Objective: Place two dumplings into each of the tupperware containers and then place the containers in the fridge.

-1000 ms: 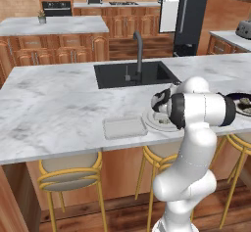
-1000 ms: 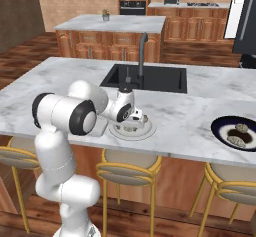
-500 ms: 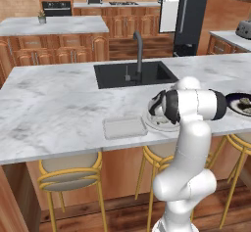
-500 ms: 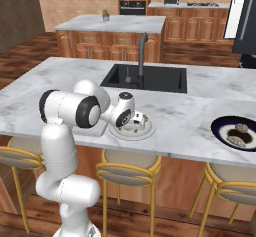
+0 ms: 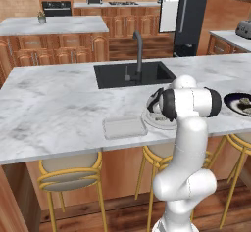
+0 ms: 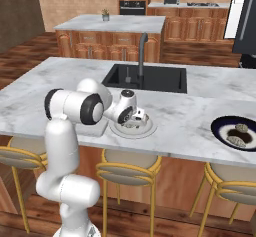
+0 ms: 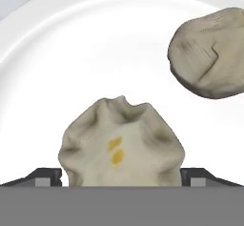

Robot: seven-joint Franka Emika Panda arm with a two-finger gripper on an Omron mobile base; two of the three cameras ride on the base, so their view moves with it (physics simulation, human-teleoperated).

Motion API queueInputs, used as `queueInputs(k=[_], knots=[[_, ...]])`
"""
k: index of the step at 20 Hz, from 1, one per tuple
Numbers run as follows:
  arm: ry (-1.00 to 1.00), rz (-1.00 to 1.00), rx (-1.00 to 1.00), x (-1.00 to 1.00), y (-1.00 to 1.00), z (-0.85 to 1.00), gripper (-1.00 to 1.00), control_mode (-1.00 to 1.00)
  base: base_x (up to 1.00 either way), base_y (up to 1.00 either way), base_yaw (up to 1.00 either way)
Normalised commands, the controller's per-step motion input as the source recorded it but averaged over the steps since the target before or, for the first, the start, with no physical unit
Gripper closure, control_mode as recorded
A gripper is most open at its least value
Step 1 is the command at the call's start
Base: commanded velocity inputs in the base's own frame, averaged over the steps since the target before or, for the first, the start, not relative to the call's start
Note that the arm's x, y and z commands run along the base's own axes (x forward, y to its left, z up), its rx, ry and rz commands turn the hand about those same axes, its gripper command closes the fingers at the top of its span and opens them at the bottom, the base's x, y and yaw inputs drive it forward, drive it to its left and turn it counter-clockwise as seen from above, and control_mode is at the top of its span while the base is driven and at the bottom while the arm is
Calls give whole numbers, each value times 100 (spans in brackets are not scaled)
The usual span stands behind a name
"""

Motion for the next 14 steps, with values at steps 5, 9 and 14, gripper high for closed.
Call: queueInputs(k=[5,9,14], knots=[[0,0,0,12,0,-11,100,-100,0,0,0],[1,0,0,-12,4,29,100,-100,0,0,0],[5,0,0,-73,53,57,100,-100,0,0,0]])
